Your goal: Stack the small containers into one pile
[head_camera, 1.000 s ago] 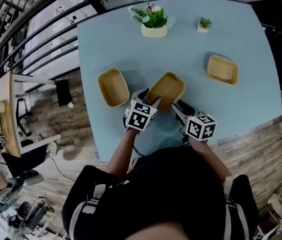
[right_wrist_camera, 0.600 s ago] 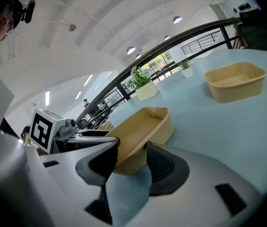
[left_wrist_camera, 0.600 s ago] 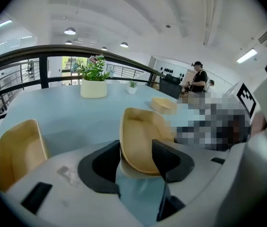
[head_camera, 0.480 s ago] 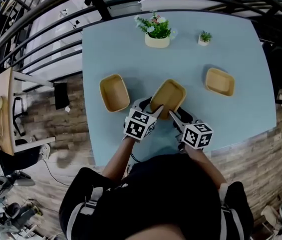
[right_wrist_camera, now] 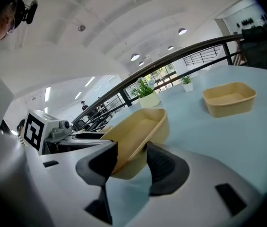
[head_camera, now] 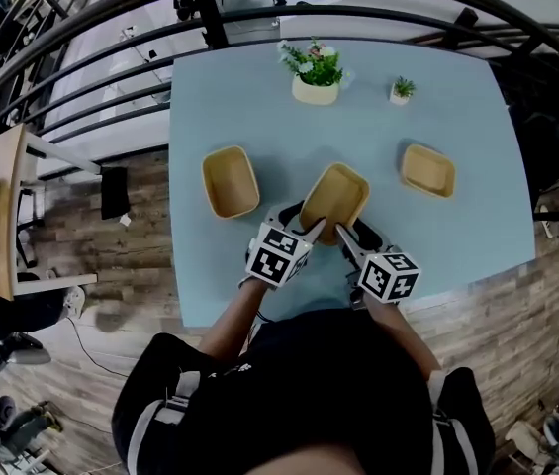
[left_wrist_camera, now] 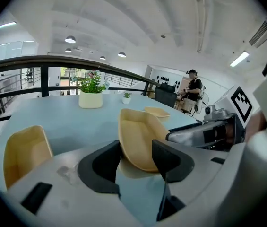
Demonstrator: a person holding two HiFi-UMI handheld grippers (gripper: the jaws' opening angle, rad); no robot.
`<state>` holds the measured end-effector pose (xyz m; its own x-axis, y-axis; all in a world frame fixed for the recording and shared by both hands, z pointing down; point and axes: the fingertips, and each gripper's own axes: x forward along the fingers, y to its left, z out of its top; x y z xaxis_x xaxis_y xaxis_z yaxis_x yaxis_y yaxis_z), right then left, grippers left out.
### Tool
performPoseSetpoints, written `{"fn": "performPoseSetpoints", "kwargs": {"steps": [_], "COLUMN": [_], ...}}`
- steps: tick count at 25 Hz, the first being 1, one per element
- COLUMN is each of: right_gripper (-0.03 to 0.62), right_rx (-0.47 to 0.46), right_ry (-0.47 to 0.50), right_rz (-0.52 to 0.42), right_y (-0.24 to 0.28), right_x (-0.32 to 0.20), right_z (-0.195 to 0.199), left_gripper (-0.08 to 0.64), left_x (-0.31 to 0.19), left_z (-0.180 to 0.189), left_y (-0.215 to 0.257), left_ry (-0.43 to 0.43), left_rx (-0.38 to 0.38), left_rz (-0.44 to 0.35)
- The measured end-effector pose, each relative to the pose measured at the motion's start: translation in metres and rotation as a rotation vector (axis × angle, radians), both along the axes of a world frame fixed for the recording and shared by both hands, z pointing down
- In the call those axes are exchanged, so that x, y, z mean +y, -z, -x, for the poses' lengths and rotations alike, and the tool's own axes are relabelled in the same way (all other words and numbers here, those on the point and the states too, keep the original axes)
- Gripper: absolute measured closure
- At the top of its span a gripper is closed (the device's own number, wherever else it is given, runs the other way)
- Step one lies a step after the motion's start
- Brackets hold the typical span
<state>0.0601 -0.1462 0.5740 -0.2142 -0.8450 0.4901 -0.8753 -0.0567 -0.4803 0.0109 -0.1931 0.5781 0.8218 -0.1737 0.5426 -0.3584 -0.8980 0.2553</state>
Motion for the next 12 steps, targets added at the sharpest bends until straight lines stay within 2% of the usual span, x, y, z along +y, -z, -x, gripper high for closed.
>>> {"fn": "performPoseSetpoints", "kwargs": {"steps": [12], "right_gripper": [0.394], "right_rx": [0.01], "right_ry": [-0.067], "right_rz": [-0.067], "right_y": [0.02], "right_x": [0.008], "right_z": [0.015], "left_gripper": [0.347], "left_x": [0.017], "left_z": [0.023], "left_y": [0.017], "left_ry": [-0.025], "left_rx": [0.049], "left_rz": [-0.013]}}
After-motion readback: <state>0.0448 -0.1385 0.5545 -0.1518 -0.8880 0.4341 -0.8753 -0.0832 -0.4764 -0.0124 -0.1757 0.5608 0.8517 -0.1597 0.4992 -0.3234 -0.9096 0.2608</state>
